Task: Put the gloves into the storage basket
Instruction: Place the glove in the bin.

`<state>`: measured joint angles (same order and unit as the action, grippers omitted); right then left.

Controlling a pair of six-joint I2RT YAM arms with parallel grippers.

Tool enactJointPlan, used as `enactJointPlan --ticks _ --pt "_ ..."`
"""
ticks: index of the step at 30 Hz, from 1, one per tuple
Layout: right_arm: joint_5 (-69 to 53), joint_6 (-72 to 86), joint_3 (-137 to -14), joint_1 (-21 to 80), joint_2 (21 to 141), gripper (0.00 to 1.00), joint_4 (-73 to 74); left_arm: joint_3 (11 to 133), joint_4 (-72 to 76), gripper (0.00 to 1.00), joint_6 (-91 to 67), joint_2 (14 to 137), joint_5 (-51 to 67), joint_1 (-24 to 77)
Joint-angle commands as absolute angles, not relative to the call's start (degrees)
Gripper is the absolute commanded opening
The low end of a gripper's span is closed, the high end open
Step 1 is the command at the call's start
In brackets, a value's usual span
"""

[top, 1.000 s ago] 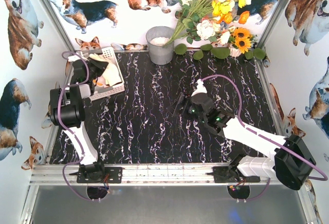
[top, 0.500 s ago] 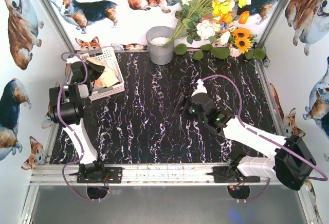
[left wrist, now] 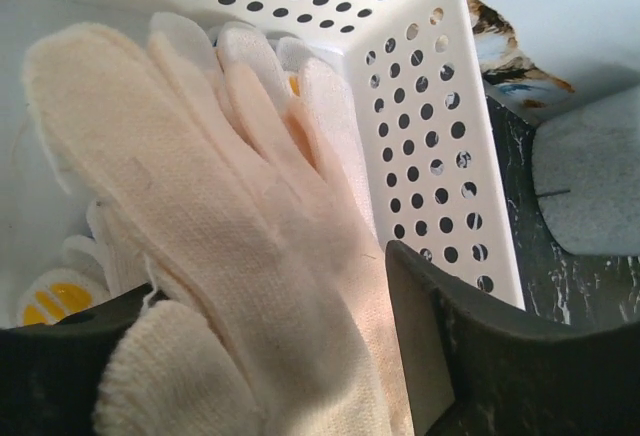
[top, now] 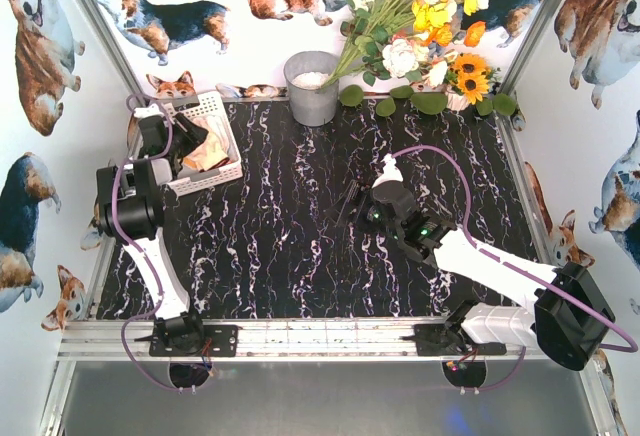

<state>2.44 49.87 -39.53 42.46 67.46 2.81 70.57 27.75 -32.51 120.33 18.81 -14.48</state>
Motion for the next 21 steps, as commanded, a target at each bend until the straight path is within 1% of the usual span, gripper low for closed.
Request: enactJointPlan --ticks 1,2,6,7,15,21 --pt "3.2 50.3 -39.0 42.4 66.5 0.72 -0.8 73.6 20.9 0.60 -25.5 117.8 16.4 -15.1" --pt "3.1 50.4 -38.9 42.4 66.5 0.72 -0.9 73.7 19.7 0.62 -24.6 117.3 15.8 -15.1" --pt "2.8 50.6 -38.6 42.3 66.6 0.72 -1.6 74.1 15.2 0.80 -23.1 114.9 13.2 -15.1" --pt "2.7 50.6 -38.6 42.3 66.5 0.72 -1.6 74.0 14.5 0.81 -23.1 114.5 13.0 -15.1" --pt "2.9 50.6 -38.2 42.4 65.5 0.72 -1.5 74.1 7.1 0.83 -22.6 109.8 9.2 -15.1" --pt "3.6 49.0 -38.6 42.3 64.4 0.72 -0.2 74.5 2.5 0.83 -19.0 103.5 1.9 -15.1"
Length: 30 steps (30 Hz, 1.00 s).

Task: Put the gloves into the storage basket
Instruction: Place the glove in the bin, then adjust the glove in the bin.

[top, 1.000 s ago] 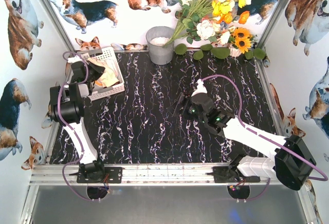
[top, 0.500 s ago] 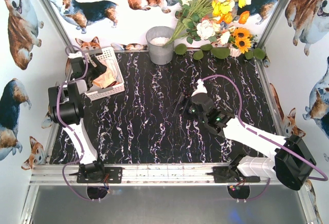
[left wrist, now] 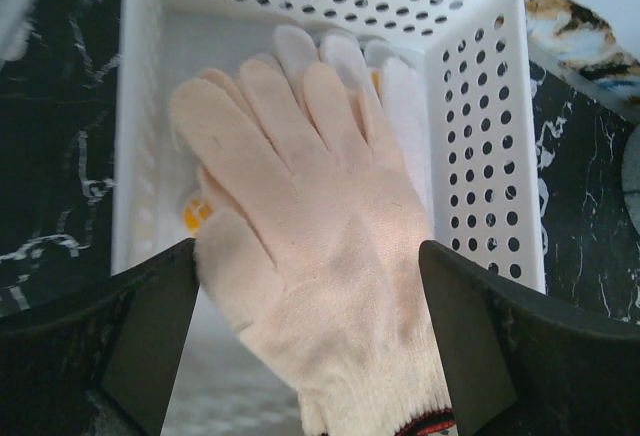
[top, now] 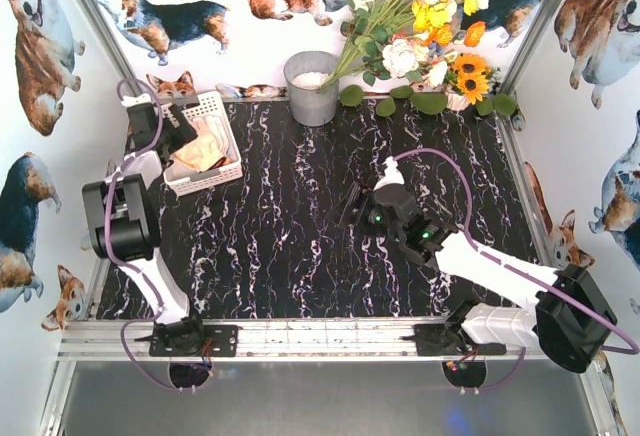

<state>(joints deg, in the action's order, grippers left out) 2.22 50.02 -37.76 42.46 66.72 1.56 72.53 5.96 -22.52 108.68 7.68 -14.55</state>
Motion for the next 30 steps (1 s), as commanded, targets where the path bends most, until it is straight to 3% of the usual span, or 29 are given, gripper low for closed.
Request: enactJointPlan --ticks 1,8,15,23,30 --pt "3.9 48.4 -38.8 42.3 64.4 0.71 0.4 74.8 1.7 0.83 -18.3 102.5 0.9 -15.1" --pt "6.7 45.2 -39.5 42.0 61.8 0.72 3.1 74.6 -0.8 0.83 -16.5 97.2 -1.2 -14.9" --pt "6.3 45.1 -39.6 41.5 61.3 0.72 3.6 83.3 -9.4 0.65 -19.3 107.3 5.9 -13.6" --pt "6.2 45.9 -38.7 41.3 60.9 0.72 3.7 87.8 -12.5 0.78 -21.9 114.7 1.3 -13.7" --pt "5.3 46.4 -38.8 41.2 62.1 0.72 2.8 90.8 -10.3 0.77 -22.1 120.2 4.9 -13.8"
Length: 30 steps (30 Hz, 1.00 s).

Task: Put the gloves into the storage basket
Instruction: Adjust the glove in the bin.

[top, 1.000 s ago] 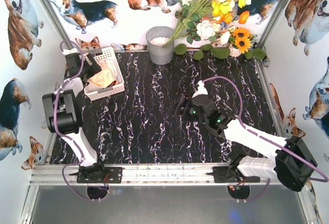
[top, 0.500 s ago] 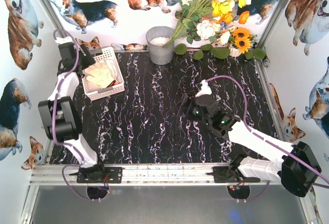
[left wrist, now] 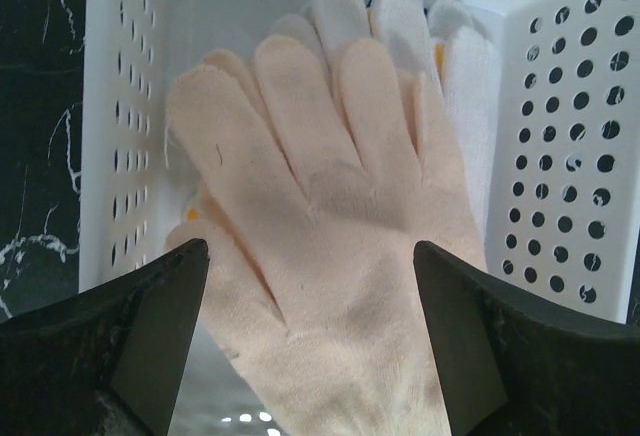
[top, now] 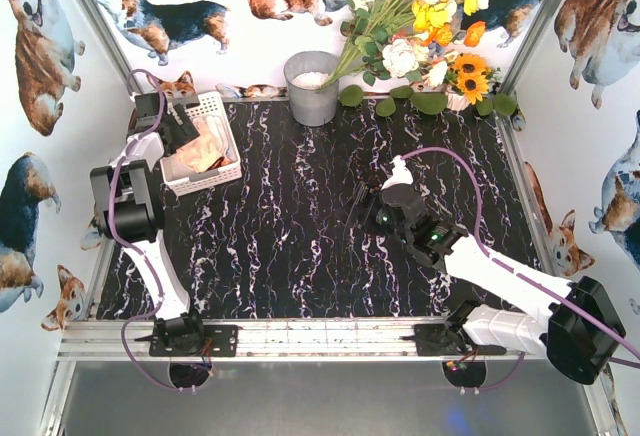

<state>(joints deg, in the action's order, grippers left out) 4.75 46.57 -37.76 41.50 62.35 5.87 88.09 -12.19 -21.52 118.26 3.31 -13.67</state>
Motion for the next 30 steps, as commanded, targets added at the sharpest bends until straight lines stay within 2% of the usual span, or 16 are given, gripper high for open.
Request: enactJointPlan --ticks 1,14,23,30 --pt "5.2 46.5 -38.8 41.2 62.3 0.72 2.7 91.3 -10.0 0.76 -22.0 120.8 5.0 -13.8" --pt "4.0 47.1 -39.0 41.2 63.7 0.72 1.3 97.1 -9.5 0.73 -18.1 126.7 9.7 -13.6" --pt "3.1 47.9 -38.8 41.2 65.3 0.71 0.0 97.6 -6.2 0.67 -12.3 127.8 18.0 -12.4" --pt "2.9 48.0 -38.7 41.2 65.4 0.71 0.1 102.3 -10.0 0.62 -9.4 132.5 21.8 -11.8"
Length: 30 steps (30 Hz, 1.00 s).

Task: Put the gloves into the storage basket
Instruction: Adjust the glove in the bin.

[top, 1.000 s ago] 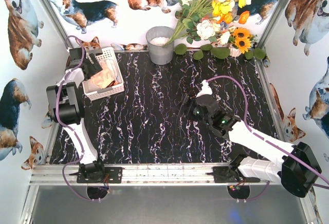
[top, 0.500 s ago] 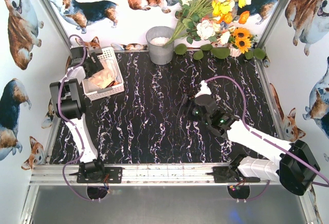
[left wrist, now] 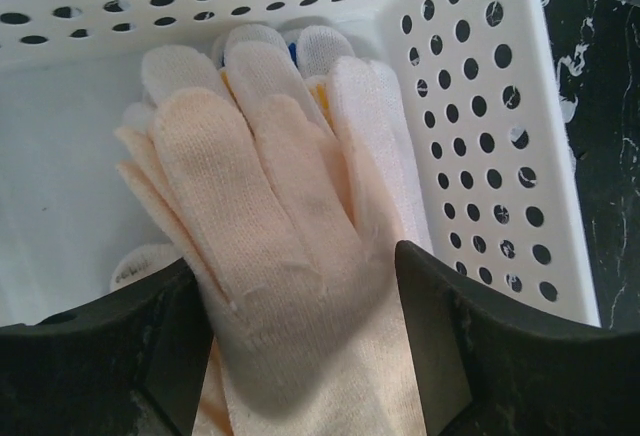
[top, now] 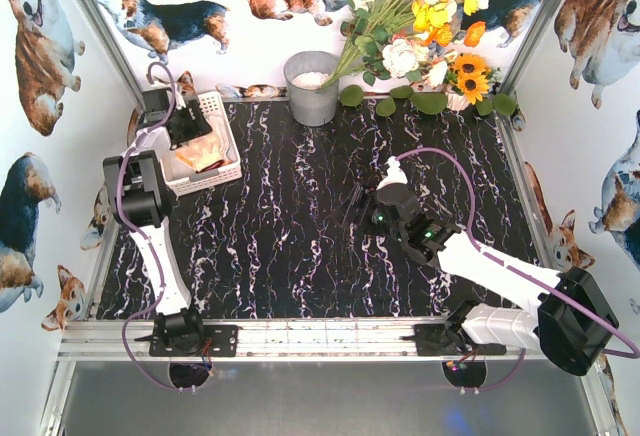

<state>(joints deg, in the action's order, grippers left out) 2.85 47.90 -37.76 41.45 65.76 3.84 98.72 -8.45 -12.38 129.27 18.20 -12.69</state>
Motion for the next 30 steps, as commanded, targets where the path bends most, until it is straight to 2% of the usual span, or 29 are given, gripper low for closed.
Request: enactJointPlan --ticks 1,7,10,12,20,22,26,30 --pt "2.8 48.0 -38.8 41.2 65.4 0.71 0.0 103.6 -11.2 0.61 -8.9 133.3 21.9 -11.6" --pt "2.7 48.2 -38.8 41.2 65.2 0.71 0.0 105.0 -12.2 0.60 -8.9 133.5 19.4 -11.1" --pt "2.8 48.2 -38.8 41.2 65.0 0.71 0.1 101.5 -9.0 0.65 -10.0 130.0 17.8 -11.0" --pt "2.7 48.1 -38.8 41.2 65.0 0.71 0.1 99.7 -7.5 0.72 -10.3 127.6 15.8 -11.0" --pt "2.4 48.2 -38.3 41.2 64.7 0.71 -0.4 99.2 -9.9 0.79 -9.3 121.1 4.0 -10.8" --pt "2.4 48.4 -38.1 41.2 64.7 0.71 -0.7 100.0 -11.3 0.75 -8.7 120.9 3.2 -10.7" --pt "2.4 48.6 -37.8 41.2 64.6 0.71 -1.0 103.0 -14.8 0.55 -9.1 122.5 3.2 -10.2" --pt "2.7 48.5 -37.6 41.2 64.4 0.71 -0.6 107.3 -19.2 0.43 -11.2 126.8 4.8 -9.7"
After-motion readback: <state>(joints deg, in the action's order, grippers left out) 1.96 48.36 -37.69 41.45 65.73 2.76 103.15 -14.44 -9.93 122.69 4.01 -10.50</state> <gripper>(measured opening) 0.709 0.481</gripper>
